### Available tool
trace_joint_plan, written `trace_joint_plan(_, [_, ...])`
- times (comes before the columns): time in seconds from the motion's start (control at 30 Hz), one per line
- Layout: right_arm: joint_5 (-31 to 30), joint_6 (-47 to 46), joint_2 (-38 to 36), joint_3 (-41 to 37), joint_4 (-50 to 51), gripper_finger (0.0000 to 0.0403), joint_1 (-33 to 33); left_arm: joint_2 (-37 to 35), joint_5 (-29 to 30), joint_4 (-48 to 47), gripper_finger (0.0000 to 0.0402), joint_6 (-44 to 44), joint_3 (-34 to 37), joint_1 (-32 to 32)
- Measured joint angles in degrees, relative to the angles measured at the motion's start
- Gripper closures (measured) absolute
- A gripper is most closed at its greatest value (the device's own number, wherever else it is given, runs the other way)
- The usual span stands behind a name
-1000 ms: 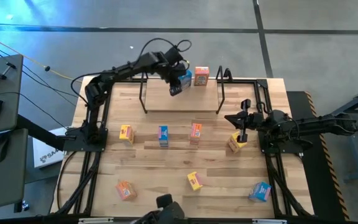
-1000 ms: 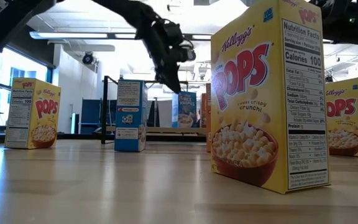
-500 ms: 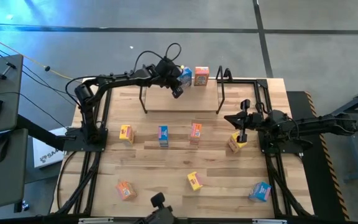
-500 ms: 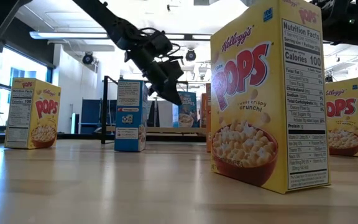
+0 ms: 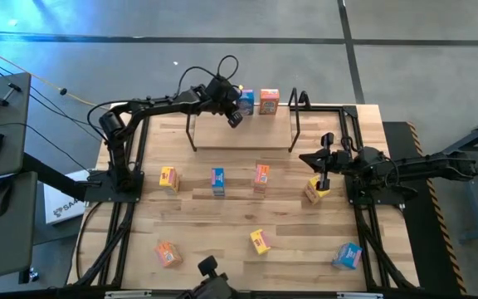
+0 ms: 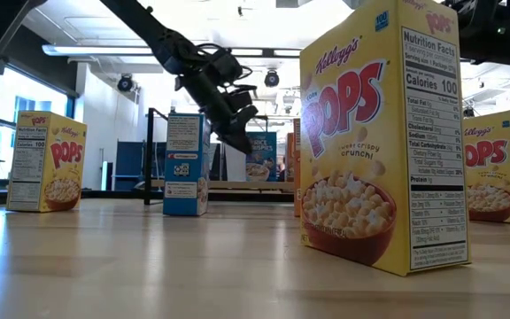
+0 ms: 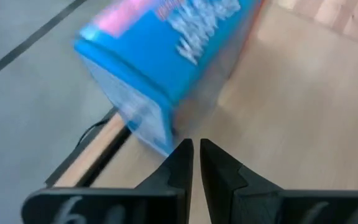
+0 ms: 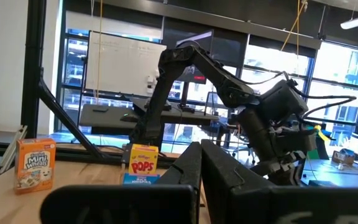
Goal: Stack cereal on shelf
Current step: Put the top blue cereal box on the shelf
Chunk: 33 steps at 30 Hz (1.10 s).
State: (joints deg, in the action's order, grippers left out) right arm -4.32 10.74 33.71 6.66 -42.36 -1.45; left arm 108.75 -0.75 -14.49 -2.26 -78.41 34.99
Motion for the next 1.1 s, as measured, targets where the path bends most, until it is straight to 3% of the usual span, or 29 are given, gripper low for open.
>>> trace_joint_plan(0.2, [0.0, 0.0, 0.0, 0.0, 0.3, 0.0403, 0.0, -0.3, 5.3, -5.7, 0.038, 0.7, 0.0, -0.7])
trace_joint_plan(0.4, [0.0, 0.0, 0.0, 0.0, 0.7, 0.0403, 0.0, -0.3, 12.0, -2.2, 0.0381, 2.6, 0.0, 0.9])
trace_joint_plan(0.57, [0.0, 0.0, 0.0, 0.0, 0.7, 0.0403, 0.0, -0.3, 8.7, 1.4, 0.0381, 2.2, 0.0, 1.4])
trace_joint_plan(1.1, [0.0, -0.3, 0.0, 0.0, 0.7, 0.0403, 0.0, 0.1, 8.8, 4.7, 0.0381, 1.4, 0.0, 1.8])
